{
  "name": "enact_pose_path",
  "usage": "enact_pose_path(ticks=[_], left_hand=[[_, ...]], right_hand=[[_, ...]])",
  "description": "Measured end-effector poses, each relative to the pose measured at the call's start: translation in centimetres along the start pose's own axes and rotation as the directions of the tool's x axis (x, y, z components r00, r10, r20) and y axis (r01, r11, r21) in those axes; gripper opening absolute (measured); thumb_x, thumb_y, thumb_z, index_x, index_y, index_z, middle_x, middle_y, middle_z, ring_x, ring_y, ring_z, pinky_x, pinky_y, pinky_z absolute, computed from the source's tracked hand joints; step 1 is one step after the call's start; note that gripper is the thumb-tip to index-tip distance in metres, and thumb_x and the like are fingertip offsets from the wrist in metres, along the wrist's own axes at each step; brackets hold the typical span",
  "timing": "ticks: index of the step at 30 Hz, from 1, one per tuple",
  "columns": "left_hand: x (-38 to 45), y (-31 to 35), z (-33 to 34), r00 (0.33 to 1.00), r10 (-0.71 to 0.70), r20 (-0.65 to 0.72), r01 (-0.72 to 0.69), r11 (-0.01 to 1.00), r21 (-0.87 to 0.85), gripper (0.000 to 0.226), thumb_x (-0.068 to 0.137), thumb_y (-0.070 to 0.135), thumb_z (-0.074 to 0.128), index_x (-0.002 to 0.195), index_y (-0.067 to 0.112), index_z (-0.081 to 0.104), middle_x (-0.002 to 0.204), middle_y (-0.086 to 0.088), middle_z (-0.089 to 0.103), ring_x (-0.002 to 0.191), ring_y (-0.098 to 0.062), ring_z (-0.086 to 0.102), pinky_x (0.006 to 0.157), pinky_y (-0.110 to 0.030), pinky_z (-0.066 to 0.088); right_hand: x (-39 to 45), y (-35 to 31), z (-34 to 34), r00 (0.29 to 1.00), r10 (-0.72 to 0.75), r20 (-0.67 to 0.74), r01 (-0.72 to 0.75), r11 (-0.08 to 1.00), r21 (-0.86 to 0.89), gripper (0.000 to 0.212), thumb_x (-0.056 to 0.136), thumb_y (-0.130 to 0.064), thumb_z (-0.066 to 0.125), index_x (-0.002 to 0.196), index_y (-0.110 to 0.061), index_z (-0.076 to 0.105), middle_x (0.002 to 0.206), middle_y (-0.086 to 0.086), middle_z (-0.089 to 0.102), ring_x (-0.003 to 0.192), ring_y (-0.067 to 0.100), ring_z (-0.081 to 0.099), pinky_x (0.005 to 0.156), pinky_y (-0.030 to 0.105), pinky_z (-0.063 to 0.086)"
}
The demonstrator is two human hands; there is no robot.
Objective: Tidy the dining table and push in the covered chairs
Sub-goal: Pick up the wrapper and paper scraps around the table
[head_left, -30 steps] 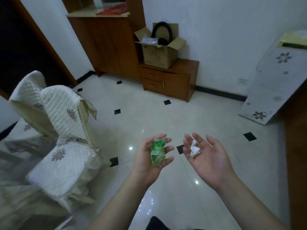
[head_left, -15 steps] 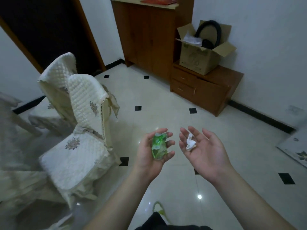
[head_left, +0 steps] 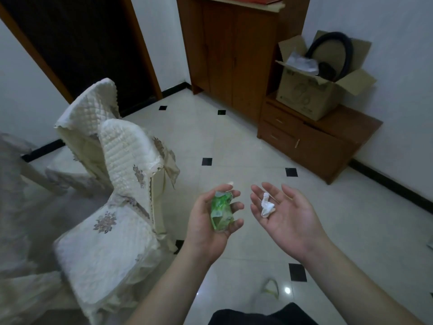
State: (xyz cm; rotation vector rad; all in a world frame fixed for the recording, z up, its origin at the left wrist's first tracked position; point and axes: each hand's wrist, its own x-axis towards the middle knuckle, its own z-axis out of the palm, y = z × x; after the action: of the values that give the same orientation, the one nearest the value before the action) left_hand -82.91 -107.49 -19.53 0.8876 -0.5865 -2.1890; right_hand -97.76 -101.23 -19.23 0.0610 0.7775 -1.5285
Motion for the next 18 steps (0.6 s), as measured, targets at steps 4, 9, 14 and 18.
enact_pose_path(ticks=[4,9,14,18], left_hand=[[6.2,1.5,1.5,0.998,0.025,-0.054,-0.025,1.0,-0.008,0.028,0.074,0.031,0.053,0.093,0.014,0.067,0.092,-0.006,0.066,0.07,-0.019,0.061,0.052,-0.026,0.048],[13.6,4.3,5.4,0.989,0.08,-0.127,-0.078,0.997,0.015,0.027,0.073,0.031,0.054,0.09,0.016,0.068,0.092,-0.005,0.066,0.07,-0.018,0.061,0.053,-0.026,0.046],[19.2,8.3,8.1,0.971,0.188,-0.15,-0.188,0.982,0.014,0.027,0.076,0.031,0.051,0.085,0.018,0.073,0.091,-0.004,0.068,0.07,-0.017,0.06,0.053,-0.025,0.042],[22.8,10.5,8.4,0.957,0.215,-0.193,-0.225,0.974,-0.032,0.027,0.076,0.03,0.052,0.093,0.016,0.067,0.09,-0.005,0.068,0.068,-0.018,0.059,0.051,-0.024,0.043]], right_hand=[[5.8,-3.7,0.8,0.999,0.045,0.002,-0.045,0.999,0.001,0.031,0.086,-0.028,0.05,0.102,-0.005,0.062,0.112,0.017,0.066,0.1,0.028,0.063,0.089,0.037,0.05],[12.2,-10.5,2.7,0.995,0.08,0.066,-0.079,0.997,-0.016,0.03,0.091,-0.028,0.047,0.101,-0.005,0.064,0.113,0.017,0.066,0.1,0.028,0.063,0.09,0.039,0.048],[17.8,-15.9,4.9,0.989,0.125,0.076,-0.118,0.989,-0.088,0.031,0.093,-0.028,0.045,0.101,-0.006,0.064,0.111,0.016,0.068,0.099,0.028,0.063,0.092,0.039,0.047],[22.3,-17.4,6.7,0.981,0.181,0.07,-0.173,0.978,-0.115,0.03,0.094,-0.026,0.045,0.098,-0.004,0.064,0.109,0.018,0.067,0.088,0.026,0.063,0.091,0.038,0.047]])
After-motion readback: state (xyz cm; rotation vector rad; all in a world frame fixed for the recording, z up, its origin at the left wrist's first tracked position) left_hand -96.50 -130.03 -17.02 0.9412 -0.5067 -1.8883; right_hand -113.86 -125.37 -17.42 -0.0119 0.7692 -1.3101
